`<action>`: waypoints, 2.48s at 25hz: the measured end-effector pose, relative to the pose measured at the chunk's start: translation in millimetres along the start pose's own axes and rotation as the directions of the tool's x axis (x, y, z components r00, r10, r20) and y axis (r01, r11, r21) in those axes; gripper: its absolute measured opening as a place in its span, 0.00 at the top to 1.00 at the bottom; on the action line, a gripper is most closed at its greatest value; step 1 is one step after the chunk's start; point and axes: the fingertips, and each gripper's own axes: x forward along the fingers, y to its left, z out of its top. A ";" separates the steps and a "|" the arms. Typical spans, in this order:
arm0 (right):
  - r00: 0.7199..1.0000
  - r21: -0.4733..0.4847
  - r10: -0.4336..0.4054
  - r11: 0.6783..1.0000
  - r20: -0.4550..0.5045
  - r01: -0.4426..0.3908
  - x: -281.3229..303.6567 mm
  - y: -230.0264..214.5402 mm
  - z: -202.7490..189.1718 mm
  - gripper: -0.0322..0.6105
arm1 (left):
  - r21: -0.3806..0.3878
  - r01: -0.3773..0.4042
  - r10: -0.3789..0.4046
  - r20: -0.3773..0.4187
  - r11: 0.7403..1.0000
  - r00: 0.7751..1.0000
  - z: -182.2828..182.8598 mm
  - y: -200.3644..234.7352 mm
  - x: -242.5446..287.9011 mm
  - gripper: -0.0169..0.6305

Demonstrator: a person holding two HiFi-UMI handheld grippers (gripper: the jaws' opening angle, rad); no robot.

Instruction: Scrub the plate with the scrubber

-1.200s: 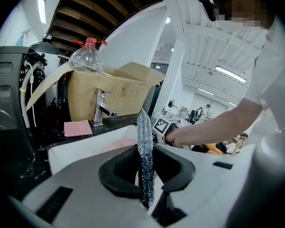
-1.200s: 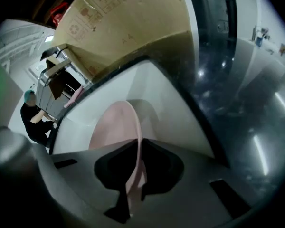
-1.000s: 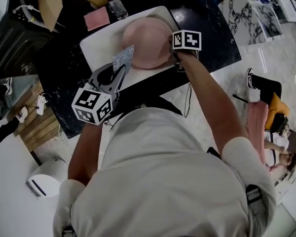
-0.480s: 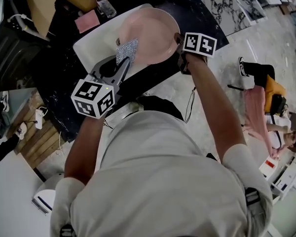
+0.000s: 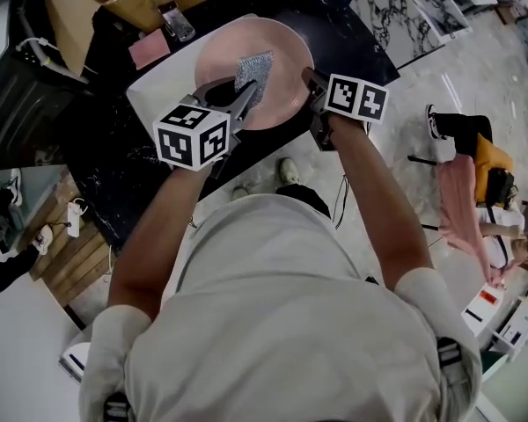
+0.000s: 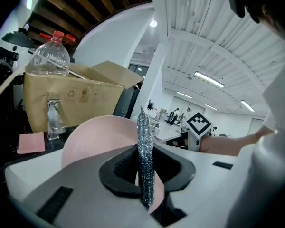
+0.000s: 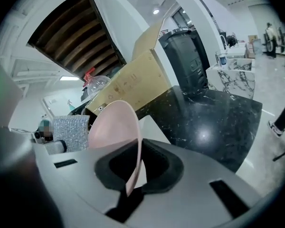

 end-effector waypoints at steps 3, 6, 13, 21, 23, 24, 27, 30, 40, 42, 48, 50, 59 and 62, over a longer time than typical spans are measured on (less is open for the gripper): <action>1.000 -0.018 0.026 0.999 -0.003 -0.026 -5.4 -2.3 4.4 0.92 | -0.033 0.015 -0.016 -0.025 0.999 1.000 8.5 -6.2 29.1 0.87; 0.999 -0.055 0.053 0.997 -0.011 -0.053 -11.5 -5.8 12.7 0.92 | -0.087 0.034 -0.038 -0.042 0.996 0.998 17.5 -13.5 59.3 0.87; 0.994 -0.134 0.104 0.985 -0.026 -0.107 -19.8 -28.3 33.2 0.92 | -0.229 0.034 -0.048 -0.057 0.973 0.997 25.5 -18.8 104.4 0.87; 0.986 -0.142 0.157 0.976 -0.060 -0.164 -17.5 -50.3 45.5 0.92 | -0.289 -0.051 0.032 -0.070 0.956 0.997 34.2 13.1 105.0 0.87; 0.983 -0.142 0.170 0.974 -0.066 -0.178 -16.5 -53.4 46.7 0.92 | -0.290 -0.085 0.066 -0.075 0.953 0.995 34.6 24.0 97.1 0.87; 0.982 -0.143 0.174 0.973 -0.069 -0.182 -15.8 -55.1 47.1 0.92 | -0.291 -0.101 0.081 -0.079 0.951 0.994 34.2 29.3 92.8 0.87; 0.980 -0.143 0.183 0.971 -0.076 -0.192 -12.9 -59.9 47.6 0.92 | -0.290 -0.143 0.121 -0.091 0.946 0.988 31.8 43.0 80.1 0.87; 0.979 -0.130 0.184 0.972 -0.085 -0.194 -10.9 -66.4 47.5 0.92 | -0.272 -0.186 0.162 -0.109 0.944 0.981 28.5 53.2 68.6 0.87; 0.975 -0.104 0.207 0.971 -0.081 -0.215 -7.6 -64.3 52.2 0.92 | -0.268 -0.060 0.042 -0.075 0.962 0.996 43.9 2.9 97.6 0.87; 0.974 -0.113 0.212 0.969 -0.080 -0.220 -7.6 -58.9 53.1 0.92 | -0.275 -0.024 0.004 -0.073 0.961 0.997 45.9 -9.3 112.6 0.87; 0.974 -0.081 0.219 0.971 -0.066 -0.224 -8.1 -53.0 57.7 0.92 | -0.320 0.049 -0.073 -0.065 0.946 0.995 41.4 -29.4 141.1 0.87; 0.973 -0.073 0.222 0.971 -0.060 -0.226 -9.8 -52.8 60.7 0.92 | -0.339 0.044 -0.072 -0.069 0.940 0.995 36.6 -24.6 141.4 0.87; 0.972 -0.090 0.226 0.969 -0.068 -0.232 -11.6 -54.5 59.7 0.92 | -0.337 -0.038 0.009 -0.086 0.941 0.996 33.5 9.0 116.8 0.87; 0.972 -0.086 0.224 0.970 -0.065 -0.230 -10.9 -56.3 58.1 0.91 | -0.324 -0.076 0.047 -0.097 0.943 0.994 30.7 23.6 101.4 0.87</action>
